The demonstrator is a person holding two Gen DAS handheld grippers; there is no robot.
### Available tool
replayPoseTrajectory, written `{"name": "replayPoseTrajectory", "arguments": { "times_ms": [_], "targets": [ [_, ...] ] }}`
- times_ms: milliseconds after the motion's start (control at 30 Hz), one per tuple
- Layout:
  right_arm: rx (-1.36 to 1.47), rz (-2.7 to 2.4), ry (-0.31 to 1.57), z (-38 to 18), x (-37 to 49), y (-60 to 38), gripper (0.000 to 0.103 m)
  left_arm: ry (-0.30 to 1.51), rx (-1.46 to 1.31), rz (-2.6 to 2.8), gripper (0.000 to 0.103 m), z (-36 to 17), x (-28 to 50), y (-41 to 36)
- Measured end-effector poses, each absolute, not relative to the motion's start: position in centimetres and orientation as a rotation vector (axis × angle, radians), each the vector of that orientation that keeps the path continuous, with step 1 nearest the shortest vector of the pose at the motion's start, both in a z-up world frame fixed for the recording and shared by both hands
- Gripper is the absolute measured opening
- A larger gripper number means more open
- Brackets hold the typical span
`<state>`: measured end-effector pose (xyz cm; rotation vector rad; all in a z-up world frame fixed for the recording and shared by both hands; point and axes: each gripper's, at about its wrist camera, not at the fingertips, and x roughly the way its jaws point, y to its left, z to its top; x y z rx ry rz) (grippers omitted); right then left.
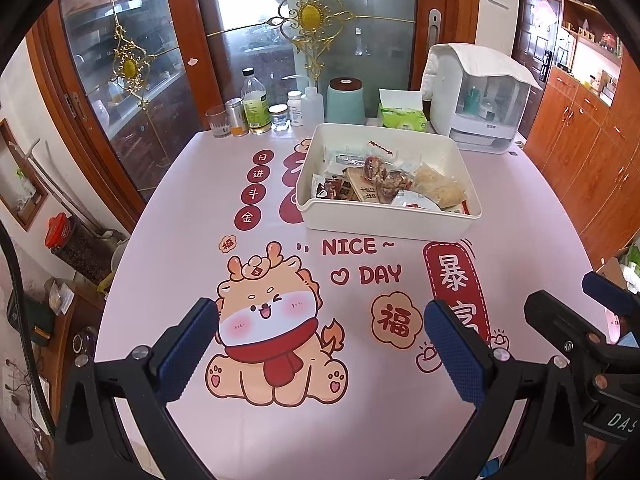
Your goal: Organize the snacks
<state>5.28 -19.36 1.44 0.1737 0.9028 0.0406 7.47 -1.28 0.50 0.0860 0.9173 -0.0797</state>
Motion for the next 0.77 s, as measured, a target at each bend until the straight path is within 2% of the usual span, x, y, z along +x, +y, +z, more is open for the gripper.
{"name": "replayPoseTrajectory", "arguments": {
  "times_ms": [767],
  "targets": [
    [0.187,0.061,0.921,0.76,5.47,-19.72,0.100,0.938,0.075,-0.068,0.102,-0.18,7.47,-1.30]
  ]
}}
